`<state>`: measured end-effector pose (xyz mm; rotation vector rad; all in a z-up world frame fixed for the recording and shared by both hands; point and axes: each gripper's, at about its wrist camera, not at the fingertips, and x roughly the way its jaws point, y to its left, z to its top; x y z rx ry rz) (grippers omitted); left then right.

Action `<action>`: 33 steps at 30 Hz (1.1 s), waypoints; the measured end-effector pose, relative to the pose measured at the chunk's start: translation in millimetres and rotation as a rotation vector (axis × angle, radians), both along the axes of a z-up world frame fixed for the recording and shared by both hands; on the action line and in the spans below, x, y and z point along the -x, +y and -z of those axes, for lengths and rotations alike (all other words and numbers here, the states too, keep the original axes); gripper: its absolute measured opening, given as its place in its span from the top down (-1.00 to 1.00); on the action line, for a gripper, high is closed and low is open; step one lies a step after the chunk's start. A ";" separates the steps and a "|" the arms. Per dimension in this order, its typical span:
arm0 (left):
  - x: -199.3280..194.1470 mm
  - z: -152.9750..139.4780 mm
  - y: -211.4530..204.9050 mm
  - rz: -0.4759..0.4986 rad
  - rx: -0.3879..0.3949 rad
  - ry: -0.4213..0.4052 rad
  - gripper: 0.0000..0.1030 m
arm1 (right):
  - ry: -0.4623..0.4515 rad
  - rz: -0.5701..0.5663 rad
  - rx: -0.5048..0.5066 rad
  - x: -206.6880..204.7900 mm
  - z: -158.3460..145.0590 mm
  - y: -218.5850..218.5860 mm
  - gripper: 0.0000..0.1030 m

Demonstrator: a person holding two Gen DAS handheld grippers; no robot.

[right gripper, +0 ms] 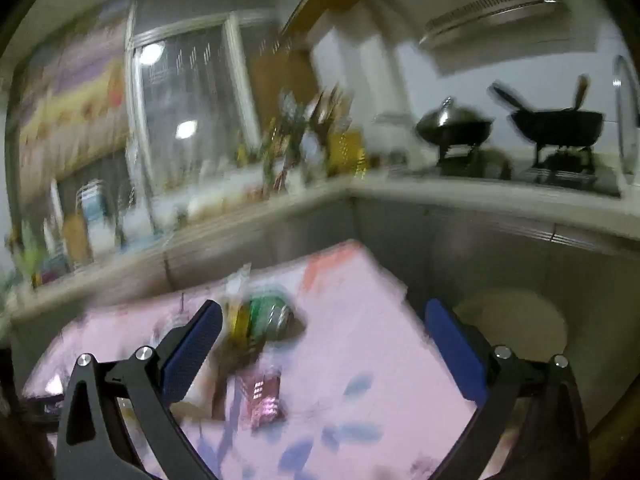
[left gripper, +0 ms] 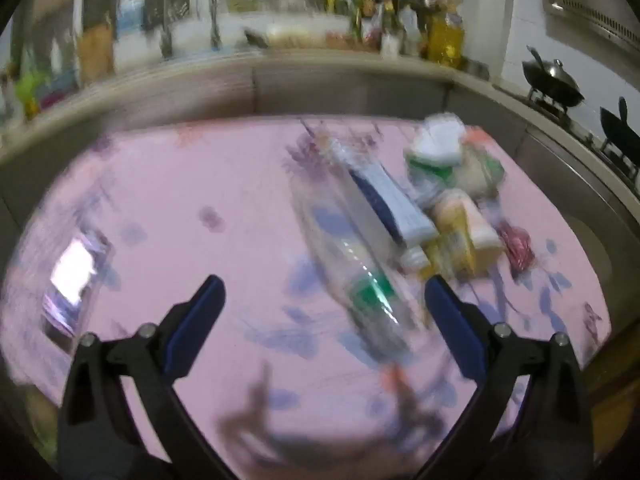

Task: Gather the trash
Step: 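Move the right gripper to the maroon wrapper and close on it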

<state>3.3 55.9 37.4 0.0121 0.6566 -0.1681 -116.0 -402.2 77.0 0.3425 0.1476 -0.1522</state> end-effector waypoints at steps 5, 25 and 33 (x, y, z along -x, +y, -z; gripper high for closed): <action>13.1 -87.5 62.1 -0.218 0.155 -0.261 -0.87 | -0.242 0.027 0.018 41.8 -52.5 -34.0 -0.89; -21.2 43.6 -151.7 0.270 -0.138 0.076 -0.22 | 0.475 -0.436 0.123 -90.4 117.7 98.8 -0.05; -60.3 60.8 -157.1 0.280 -0.183 0.225 0.73 | 0.541 -0.477 0.131 -118.4 147.1 95.6 -0.05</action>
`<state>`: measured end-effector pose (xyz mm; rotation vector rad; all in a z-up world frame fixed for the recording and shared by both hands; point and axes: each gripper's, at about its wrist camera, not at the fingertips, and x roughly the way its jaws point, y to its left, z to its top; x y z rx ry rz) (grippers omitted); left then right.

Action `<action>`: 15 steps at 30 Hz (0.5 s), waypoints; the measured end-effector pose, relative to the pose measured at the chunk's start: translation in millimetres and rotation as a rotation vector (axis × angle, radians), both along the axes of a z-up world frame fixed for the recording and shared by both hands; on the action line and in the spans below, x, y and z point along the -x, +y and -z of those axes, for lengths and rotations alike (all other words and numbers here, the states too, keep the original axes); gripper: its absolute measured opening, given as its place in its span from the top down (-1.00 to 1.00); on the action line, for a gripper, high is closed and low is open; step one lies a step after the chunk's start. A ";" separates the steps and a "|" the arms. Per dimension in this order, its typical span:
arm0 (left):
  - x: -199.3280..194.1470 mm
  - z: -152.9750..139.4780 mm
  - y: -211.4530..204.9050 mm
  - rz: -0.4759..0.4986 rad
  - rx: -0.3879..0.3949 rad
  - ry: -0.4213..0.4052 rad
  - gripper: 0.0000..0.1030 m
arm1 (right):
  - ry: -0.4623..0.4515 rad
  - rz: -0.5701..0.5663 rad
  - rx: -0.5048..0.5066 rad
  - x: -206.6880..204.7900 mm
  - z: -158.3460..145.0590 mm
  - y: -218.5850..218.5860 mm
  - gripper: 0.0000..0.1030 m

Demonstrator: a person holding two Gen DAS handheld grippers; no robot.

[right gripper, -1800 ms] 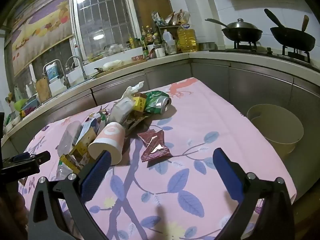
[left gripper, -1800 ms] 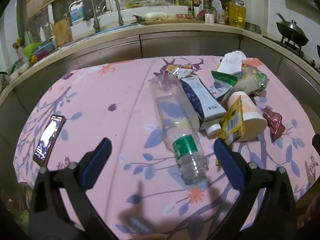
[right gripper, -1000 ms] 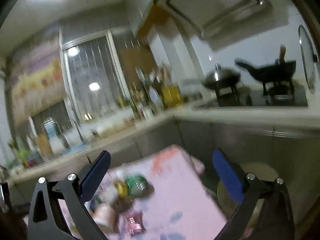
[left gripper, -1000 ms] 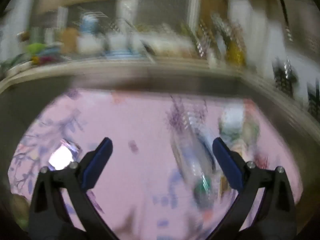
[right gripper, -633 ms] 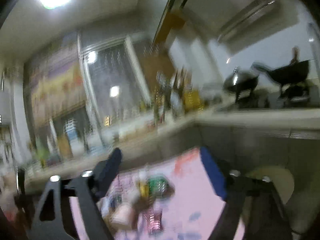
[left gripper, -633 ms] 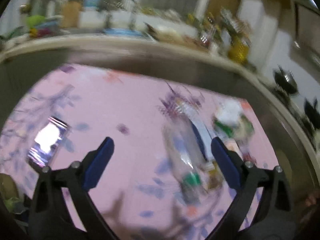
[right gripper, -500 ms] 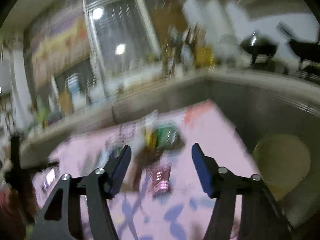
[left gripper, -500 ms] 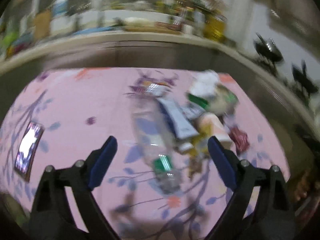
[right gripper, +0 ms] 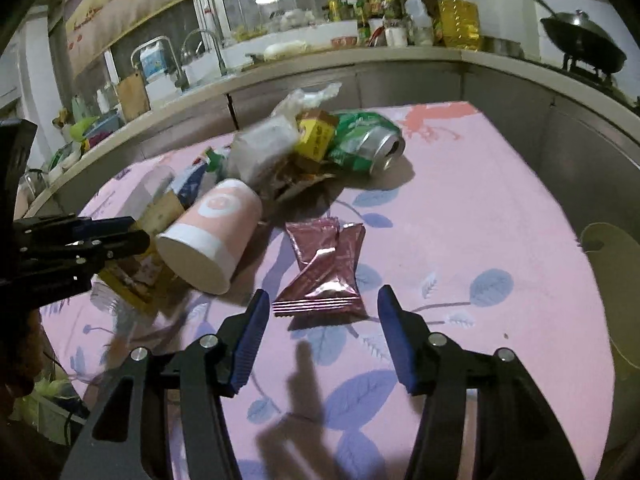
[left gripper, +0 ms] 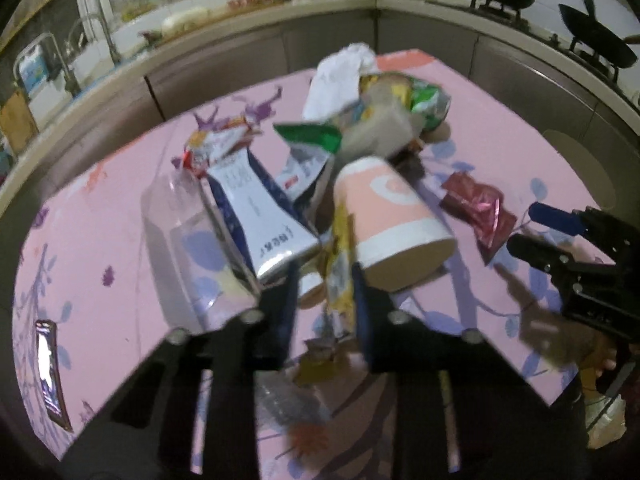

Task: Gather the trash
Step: 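Move the right gripper to the maroon wrapper and close on it, then carry the maroon wrapper with the right gripper over the beige bin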

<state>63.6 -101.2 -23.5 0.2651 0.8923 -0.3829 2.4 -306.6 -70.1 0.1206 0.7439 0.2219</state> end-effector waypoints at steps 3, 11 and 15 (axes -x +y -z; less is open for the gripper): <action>-5.9 3.0 4.5 -0.001 0.035 0.037 0.96 | 0.017 -0.035 0.009 -12.7 5.4 2.9 -0.05; 19.5 -40.8 13.0 0.054 0.175 0.034 0.98 | 0.012 -0.070 -0.065 -12.1 10.0 -9.9 0.90; 21.7 -72.3 -6.2 0.142 0.236 0.022 0.98 | -0.021 -0.014 -0.145 1.3 -1.8 -37.6 0.91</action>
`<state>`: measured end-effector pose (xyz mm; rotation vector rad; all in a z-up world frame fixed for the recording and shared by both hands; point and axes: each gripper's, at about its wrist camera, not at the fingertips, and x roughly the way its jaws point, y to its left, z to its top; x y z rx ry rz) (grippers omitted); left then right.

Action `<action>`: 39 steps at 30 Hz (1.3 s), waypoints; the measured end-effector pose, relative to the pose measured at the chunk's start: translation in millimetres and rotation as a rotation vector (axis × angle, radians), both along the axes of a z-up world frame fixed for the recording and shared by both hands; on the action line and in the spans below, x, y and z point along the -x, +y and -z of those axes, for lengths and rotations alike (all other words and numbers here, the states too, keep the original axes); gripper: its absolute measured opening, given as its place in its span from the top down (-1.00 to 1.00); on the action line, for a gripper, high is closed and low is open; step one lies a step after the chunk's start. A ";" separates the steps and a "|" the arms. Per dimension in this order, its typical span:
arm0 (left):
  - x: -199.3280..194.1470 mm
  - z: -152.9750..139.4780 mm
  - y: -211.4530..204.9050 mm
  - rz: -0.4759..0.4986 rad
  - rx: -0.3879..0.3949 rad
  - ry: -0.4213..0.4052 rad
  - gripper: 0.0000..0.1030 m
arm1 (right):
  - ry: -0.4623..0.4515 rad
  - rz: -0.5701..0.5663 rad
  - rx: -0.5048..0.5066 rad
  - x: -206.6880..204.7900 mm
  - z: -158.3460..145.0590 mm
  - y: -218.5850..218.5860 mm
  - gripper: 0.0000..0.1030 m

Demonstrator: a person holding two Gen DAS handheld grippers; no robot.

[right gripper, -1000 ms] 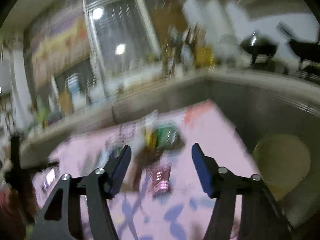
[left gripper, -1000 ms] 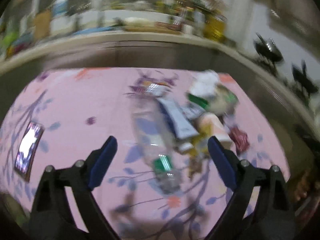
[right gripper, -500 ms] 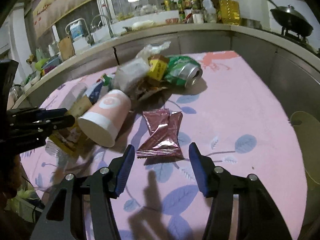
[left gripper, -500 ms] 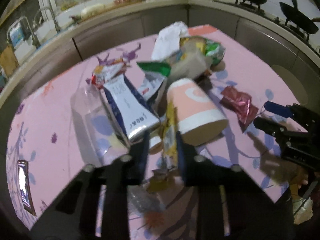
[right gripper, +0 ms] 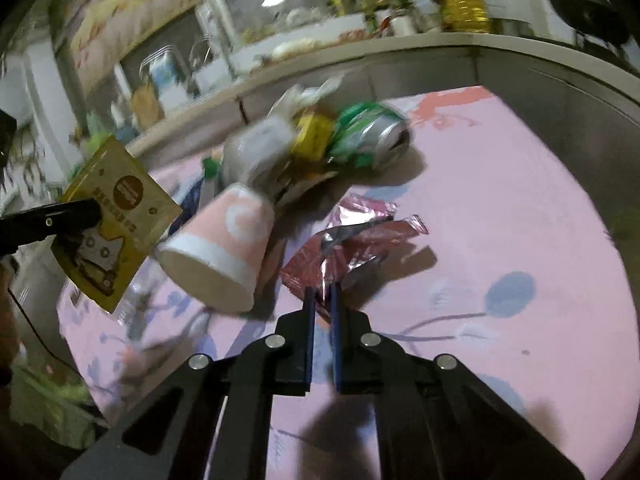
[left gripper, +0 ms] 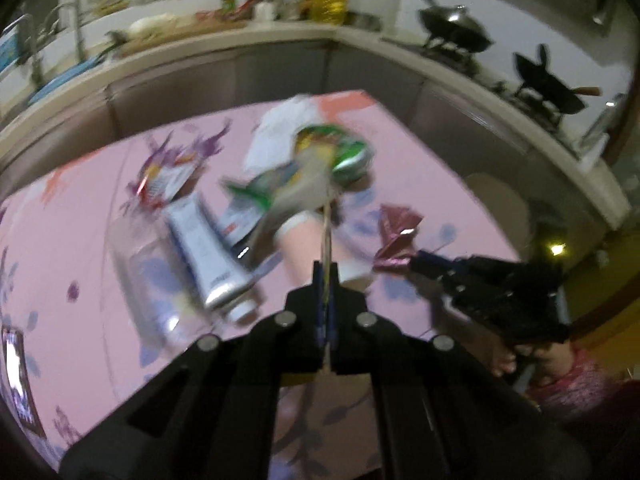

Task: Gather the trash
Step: 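Carry the maroon wrapper with the right gripper over the beige bin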

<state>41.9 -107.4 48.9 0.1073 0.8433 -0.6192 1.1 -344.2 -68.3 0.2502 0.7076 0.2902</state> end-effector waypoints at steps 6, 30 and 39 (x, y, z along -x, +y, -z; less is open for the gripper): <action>-12.7 -32.7 -52.5 0.129 0.079 0.023 0.98 | -0.089 0.111 -0.040 26.1 -25.9 -41.1 0.91; -62.6 6.7 -191.9 0.258 0.106 0.179 0.98 | 0.012 0.121 -0.430 26.8 -1.8 -132.6 -0.64; -66.5 -0.6 -223.5 0.318 0.093 0.142 0.98 | 0.082 0.124 0.119 6.5 13.9 -82.0 0.19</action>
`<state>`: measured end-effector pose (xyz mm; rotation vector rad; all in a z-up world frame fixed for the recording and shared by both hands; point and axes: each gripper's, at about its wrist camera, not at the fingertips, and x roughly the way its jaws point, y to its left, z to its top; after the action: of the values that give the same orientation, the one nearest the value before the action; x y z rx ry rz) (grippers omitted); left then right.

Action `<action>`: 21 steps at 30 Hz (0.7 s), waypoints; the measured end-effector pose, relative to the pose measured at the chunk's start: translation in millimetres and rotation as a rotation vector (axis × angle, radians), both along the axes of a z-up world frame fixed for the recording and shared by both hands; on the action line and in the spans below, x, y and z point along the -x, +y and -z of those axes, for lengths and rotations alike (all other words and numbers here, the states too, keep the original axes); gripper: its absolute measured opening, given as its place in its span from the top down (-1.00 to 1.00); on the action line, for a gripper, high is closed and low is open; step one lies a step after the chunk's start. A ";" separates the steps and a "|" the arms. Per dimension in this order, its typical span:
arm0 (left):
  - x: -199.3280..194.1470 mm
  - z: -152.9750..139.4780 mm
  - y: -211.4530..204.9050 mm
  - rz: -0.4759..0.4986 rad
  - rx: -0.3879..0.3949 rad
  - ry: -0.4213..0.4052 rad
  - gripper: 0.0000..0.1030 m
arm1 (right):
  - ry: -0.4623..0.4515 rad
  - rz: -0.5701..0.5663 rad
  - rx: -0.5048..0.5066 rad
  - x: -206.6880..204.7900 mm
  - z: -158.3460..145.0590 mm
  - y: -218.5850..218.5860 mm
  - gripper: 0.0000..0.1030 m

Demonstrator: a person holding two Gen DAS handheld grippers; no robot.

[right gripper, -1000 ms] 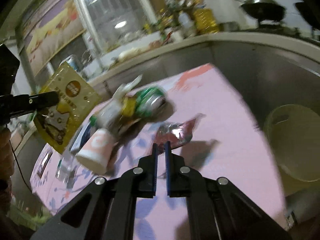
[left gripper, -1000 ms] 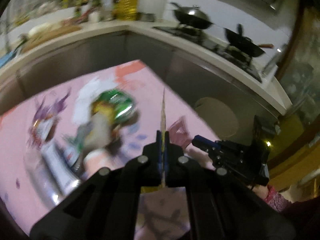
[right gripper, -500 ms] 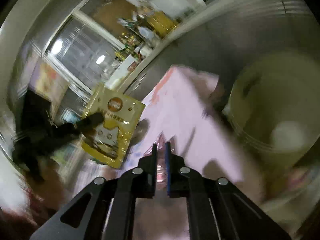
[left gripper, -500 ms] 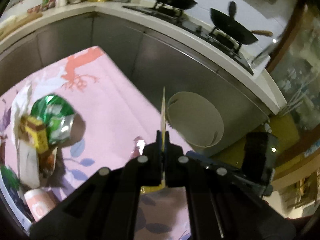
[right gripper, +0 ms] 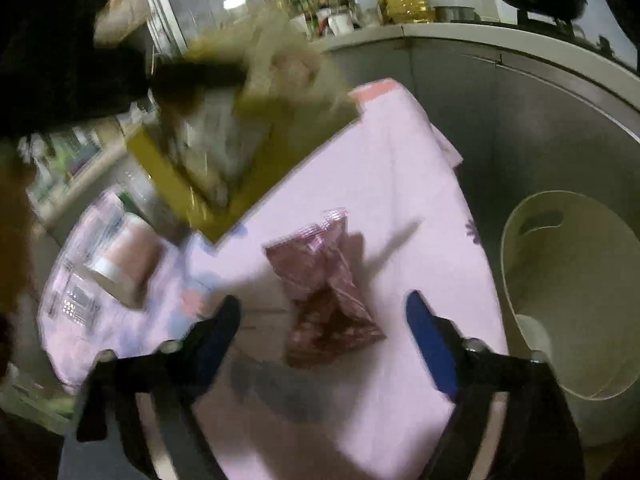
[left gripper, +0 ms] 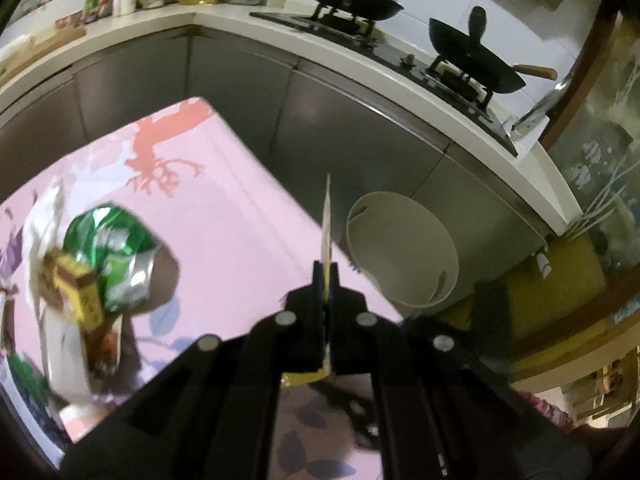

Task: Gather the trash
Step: 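Carry the maroon wrapper with the right gripper over the beige bin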

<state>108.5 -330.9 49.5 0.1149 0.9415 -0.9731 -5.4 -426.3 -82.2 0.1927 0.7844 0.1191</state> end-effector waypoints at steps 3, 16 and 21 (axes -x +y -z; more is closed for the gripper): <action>-2.6 1.6 -17.8 0.021 -0.002 0.008 0.98 | -0.025 0.023 -0.081 10.2 1.5 -10.5 0.48; 16.1 30.2 -152.2 0.193 0.027 0.033 0.98 | -0.194 0.625 -0.289 86.5 12.2 -149.6 0.42; 26.7 76.9 -197.6 0.218 -0.120 0.008 0.95 | -0.206 0.650 -0.382 83.2 29.9 -174.2 -0.38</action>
<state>81.8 -528.5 -27.4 0.3203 1.0092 -1.1174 -88.6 -600.4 -112.1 0.7744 0.4574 -0.3258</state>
